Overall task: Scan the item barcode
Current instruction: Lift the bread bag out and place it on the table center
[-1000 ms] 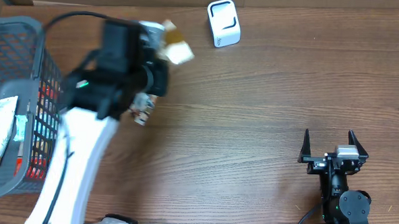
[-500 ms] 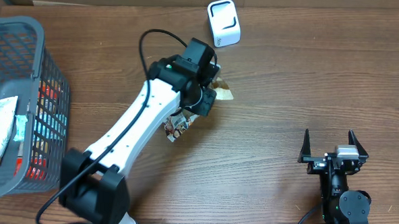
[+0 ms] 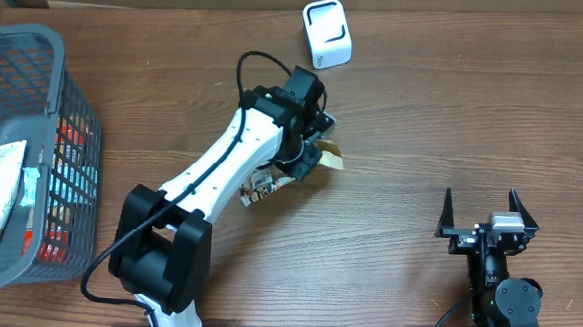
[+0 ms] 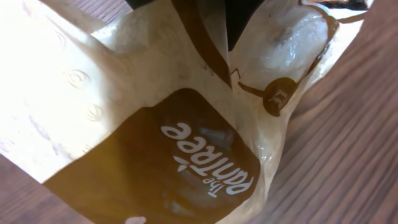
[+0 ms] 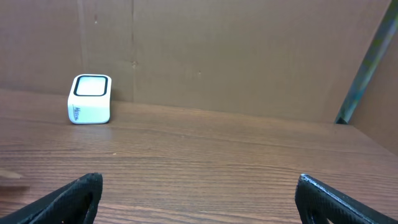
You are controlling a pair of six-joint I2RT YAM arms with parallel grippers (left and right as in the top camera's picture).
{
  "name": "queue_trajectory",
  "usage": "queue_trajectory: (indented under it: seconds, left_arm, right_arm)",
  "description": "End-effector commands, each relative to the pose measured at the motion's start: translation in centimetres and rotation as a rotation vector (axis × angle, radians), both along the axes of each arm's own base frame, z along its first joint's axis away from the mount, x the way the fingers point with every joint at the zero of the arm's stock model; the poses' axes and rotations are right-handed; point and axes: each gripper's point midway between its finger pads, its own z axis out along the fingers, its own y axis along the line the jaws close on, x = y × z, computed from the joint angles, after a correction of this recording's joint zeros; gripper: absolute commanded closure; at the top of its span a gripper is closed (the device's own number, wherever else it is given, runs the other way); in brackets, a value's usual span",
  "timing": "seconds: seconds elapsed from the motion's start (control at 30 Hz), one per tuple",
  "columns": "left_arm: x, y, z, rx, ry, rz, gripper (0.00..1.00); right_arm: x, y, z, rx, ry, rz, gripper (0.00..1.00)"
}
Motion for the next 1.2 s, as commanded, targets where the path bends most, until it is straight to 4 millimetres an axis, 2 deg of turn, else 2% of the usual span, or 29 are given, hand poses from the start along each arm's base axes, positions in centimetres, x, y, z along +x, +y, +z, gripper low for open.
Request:
queue_trajectory:
  seconds: [0.0, 0.37, 0.47, 0.67, 0.8, 1.0, 1.07, 1.1, 1.17]
  left_arm:
    - [-0.5, -1.2, 0.0, -0.017, -0.013, -0.16, 0.96]
    - [-0.4, -4.1, 0.5, -0.098, -0.056, -0.217, 0.96]
    - [-0.9, -5.4, 0.7, -0.144, -0.051, -0.261, 0.96]
    - [-1.3, -6.3, 0.8, -0.16, -0.051, -0.267, 0.96]
    - [-1.1, -6.4, 0.9, -0.175, -0.029, -0.135, 0.95]
    - [-0.4, -6.3, 0.9, -0.195, 0.036, 0.253, 0.95]
    - [-0.3, -6.4, 0.9, -0.205, 0.047, 0.32, 0.91]
    - [-0.3, -6.5, 0.9, -0.208, 0.048, 0.332, 0.85]
    - [-0.3, -6.6, 1.0, -0.211, 0.047, 0.334, 0.64]
  right_arm:
    - [0.0, -0.1, -0.1, 0.0, -0.005, -0.007, 0.0]
    - [0.0, -0.1, -0.1, 0.0, -0.005, -0.007, 0.0]
    - [0.0, -0.1, -0.1, 0.0, -0.005, -0.007, 0.0]
    - [0.0, -0.1, -0.1, 0.0, -0.005, -0.007, 0.0]
    - [0.0, -0.1, -0.1, 0.0, -0.005, -0.007, 0.0]
    - [0.0, -0.1, -0.1, 0.0, -0.005, -0.007, 0.0]
    - [0.0, -0.1, -0.1, 0.0, -0.005, -0.007, 0.0]
    - [0.0, -0.1, -0.1, 0.0, -0.005, -0.007, 0.0]
    - [0.0, -0.1, -0.1, 0.0, -0.005, -0.007, 0.0]
